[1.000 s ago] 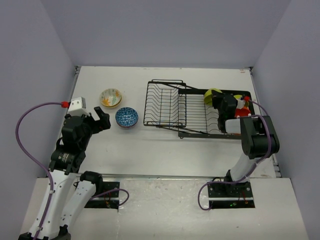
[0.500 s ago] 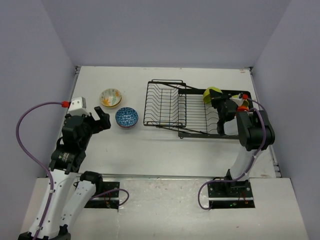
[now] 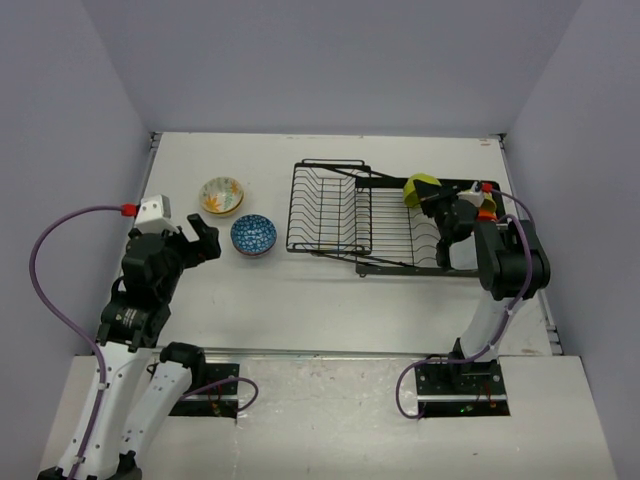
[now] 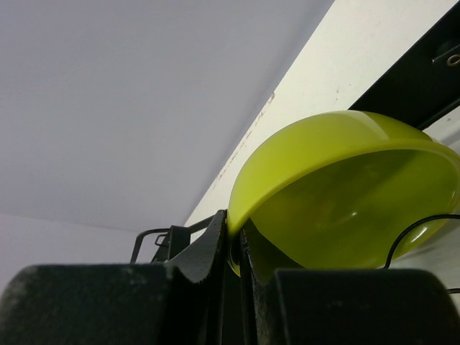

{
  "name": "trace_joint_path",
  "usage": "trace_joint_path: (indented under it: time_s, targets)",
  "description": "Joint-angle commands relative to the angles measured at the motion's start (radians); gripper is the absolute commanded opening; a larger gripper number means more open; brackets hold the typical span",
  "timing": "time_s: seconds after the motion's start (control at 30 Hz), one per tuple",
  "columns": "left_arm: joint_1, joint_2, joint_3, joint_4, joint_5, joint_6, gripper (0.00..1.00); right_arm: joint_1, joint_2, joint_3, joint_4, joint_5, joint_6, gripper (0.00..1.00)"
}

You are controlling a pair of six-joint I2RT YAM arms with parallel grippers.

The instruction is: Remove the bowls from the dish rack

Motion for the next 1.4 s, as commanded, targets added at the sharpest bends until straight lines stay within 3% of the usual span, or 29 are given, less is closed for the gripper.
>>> trace_joint_path:
  time_s: [0.0,0.57,1.37]
  targets:
    - [0.01,-0.008,-0.005,0.048,0.018,0.034,1.0,0.003,-0.042,0.061,0.409,-0.108,-0.043,0.0]
    - [0.009,0.005,-0.005,0.048,0.025,0.035,1.0,-0.019,-0.087,0.105,0.412,-0.211,-0.092,0.0]
    - [0.01,0.009,-0.005,0.051,0.031,0.037,1.0,-0.051,-0.151,0.107,0.415,-0.065,-0.055,0.0]
